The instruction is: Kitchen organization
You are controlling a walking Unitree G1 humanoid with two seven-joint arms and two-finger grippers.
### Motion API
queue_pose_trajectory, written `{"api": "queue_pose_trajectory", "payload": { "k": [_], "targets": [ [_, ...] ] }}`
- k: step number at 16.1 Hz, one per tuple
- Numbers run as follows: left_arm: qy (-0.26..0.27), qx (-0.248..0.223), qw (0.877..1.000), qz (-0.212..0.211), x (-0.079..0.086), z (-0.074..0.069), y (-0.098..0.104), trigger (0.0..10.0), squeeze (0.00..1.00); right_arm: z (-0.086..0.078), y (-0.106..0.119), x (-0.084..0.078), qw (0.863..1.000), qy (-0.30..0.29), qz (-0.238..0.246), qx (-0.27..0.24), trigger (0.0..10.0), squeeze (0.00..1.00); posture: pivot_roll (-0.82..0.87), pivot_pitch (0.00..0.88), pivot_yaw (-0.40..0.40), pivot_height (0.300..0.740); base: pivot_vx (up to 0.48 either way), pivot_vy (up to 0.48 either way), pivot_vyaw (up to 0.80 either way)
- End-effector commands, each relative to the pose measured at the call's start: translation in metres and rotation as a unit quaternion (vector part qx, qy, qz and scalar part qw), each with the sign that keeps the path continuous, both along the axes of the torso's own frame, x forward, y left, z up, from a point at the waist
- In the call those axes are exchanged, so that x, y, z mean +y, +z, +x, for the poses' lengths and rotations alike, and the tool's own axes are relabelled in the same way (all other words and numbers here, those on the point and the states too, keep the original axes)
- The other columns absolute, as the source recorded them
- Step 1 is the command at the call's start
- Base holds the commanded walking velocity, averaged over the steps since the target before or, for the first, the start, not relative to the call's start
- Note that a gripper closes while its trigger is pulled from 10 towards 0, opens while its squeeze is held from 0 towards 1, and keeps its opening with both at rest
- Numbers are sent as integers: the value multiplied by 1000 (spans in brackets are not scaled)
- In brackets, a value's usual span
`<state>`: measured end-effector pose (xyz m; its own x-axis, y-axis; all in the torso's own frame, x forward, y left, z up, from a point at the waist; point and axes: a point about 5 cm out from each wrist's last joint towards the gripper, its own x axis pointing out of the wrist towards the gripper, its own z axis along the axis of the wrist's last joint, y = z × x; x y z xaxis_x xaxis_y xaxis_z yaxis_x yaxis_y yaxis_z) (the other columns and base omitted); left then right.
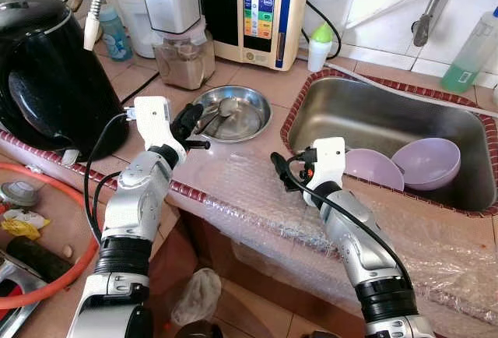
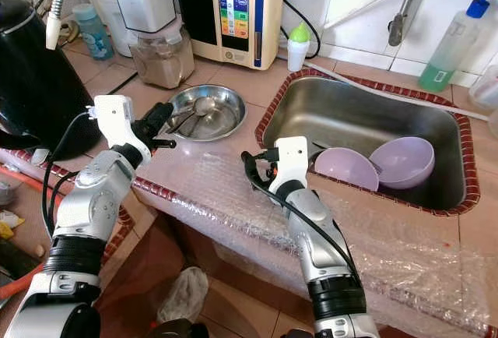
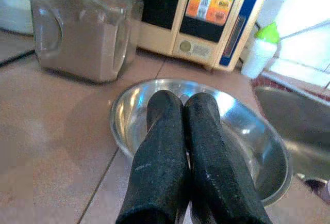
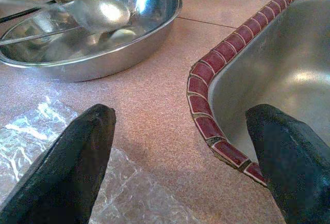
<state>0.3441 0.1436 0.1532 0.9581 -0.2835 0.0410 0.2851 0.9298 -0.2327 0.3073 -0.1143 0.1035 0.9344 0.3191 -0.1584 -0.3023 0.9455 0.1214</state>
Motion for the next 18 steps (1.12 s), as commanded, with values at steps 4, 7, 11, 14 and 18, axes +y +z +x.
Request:
{"api": "queue_pose_trajectory", "payload": {
  "k": [4, 7, 11, 14, 18],
  "targets": [
    [-48, -75, 996, -10, -12, -4, 29, 0, 0, 5, 13, 0, 999, -8, 27, -37, 10000, 0, -13, 0, 57, 740, 0, 0, 0],
    [-116, -90, 989, 33, -32, -8, 40, 0, 0, 7, 33, 0, 994, 18, 8, -110, 10000, 0, -14, 0, 57, 740, 0, 0, 0],
    [-177, -117, 971, 106, -54, -12, 58, 0, 0, 5, 52, -10, 972, 63, -97, -207, 10000, 0, -15, 0, 59, 740, 0, 0, 0],
    [-234, -124, 958, 111, -77, -20, 64, 0, 0, 9, 54, -20, 959, 66, -146, -235, 10000, 0, -22, 0, 66, 740, 0, 0, 0],
    [-264, -118, 949, 124, -88, -24, 62, 0, 0, 9, 51, -13, 942, 89, -196, -256, 10000, 0, -20, 0, 69, 740, 0, 0, 0]
  ]
}}
